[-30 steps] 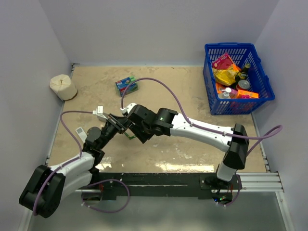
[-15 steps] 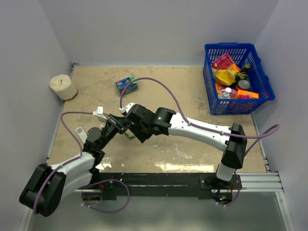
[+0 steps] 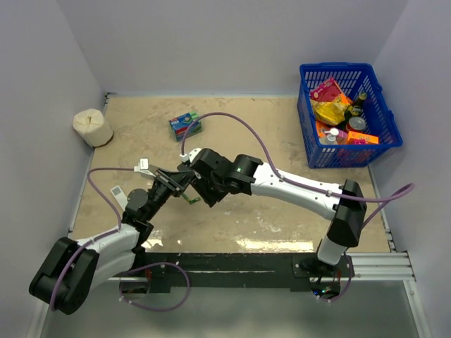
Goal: Load the batteries into the remote control
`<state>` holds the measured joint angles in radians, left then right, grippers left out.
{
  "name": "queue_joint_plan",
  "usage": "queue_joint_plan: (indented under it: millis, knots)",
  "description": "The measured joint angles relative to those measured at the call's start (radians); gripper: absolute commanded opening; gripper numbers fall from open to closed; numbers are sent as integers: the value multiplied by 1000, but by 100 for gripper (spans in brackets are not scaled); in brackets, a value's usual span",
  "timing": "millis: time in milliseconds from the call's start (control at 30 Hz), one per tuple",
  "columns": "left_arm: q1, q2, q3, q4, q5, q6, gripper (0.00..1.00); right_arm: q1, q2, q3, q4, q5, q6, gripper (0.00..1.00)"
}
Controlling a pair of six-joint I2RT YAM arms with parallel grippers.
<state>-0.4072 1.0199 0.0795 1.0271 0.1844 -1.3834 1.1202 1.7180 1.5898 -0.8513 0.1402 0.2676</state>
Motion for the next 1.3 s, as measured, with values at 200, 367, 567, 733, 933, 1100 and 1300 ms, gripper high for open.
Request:
queue_joint_plan:
  millis: [200, 367, 567, 733, 933, 1100, 1300]
  knots:
    - [0, 7, -13, 23, -28, -23, 0, -19, -18, -19, 8, -9, 0, 45]
    - [0, 8, -13, 29, -36, -31, 0, -22, -27, -26, 13, -14, 0, 45]
    - [0, 17, -13, 50, -35, -40, 0, -24, -30, -27, 18, -47, -16, 46]
    - [0, 29, -13, 76, -35, -46, 0, -24, -31, -28, 21, -59, -23, 48]
    - [0, 31, -13, 121, -35, -65, 0, -25, -31, -34, 21, -57, -22, 54]
    - [0, 31, -13, 137, -35, -72, 0, -26, -31, -37, 21, -55, -22, 62]
    - [0, 32, -13, 146, -33, -73, 0, -27, -31, -36, 20, -51, -23, 77]
